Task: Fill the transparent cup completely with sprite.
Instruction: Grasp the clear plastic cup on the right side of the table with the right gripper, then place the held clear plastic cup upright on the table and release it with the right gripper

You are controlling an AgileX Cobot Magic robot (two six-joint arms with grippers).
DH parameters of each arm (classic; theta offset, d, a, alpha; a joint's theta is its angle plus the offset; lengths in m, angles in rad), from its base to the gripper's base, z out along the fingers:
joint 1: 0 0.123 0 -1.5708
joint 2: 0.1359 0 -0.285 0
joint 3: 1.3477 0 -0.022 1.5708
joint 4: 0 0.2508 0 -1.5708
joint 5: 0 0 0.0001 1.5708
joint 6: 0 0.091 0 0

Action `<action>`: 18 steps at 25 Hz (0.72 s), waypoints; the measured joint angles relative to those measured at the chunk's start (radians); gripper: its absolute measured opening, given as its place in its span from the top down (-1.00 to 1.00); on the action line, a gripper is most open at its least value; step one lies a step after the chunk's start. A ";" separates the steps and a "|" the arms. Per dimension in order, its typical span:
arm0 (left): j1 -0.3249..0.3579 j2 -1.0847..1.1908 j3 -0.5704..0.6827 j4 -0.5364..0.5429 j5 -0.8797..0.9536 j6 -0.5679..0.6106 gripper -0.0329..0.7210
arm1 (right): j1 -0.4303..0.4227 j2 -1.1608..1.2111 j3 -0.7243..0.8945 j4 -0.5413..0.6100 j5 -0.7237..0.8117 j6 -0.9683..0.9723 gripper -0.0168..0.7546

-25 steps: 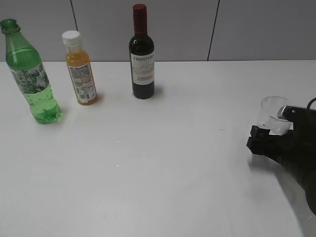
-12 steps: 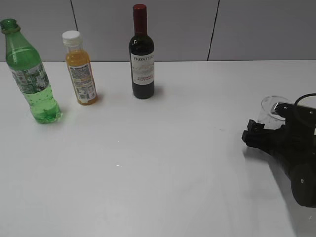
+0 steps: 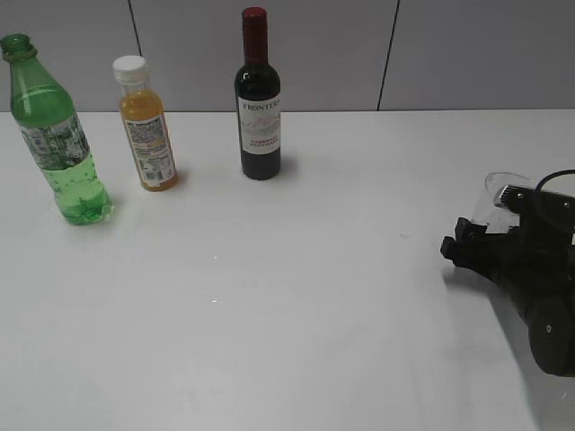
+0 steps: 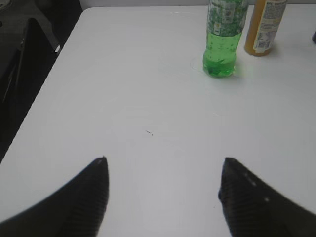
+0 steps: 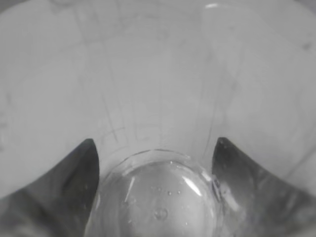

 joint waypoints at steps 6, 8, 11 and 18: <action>0.000 0.000 0.000 0.000 0.000 0.000 -0.53 | 0.000 0.000 0.000 -0.017 -0.001 -0.002 -0.41; 0.000 0.000 0.000 0.000 0.000 0.000 -0.53 | 0.000 0.000 0.000 -0.031 -0.001 -0.006 -0.41; 0.000 0.000 0.000 0.000 0.000 0.000 -0.53 | 0.000 -0.010 0.000 -0.102 0.010 -0.053 -0.40; 0.000 0.000 0.000 0.000 0.000 0.000 -0.53 | 0.000 -0.076 -0.052 -0.506 0.016 -0.170 -0.40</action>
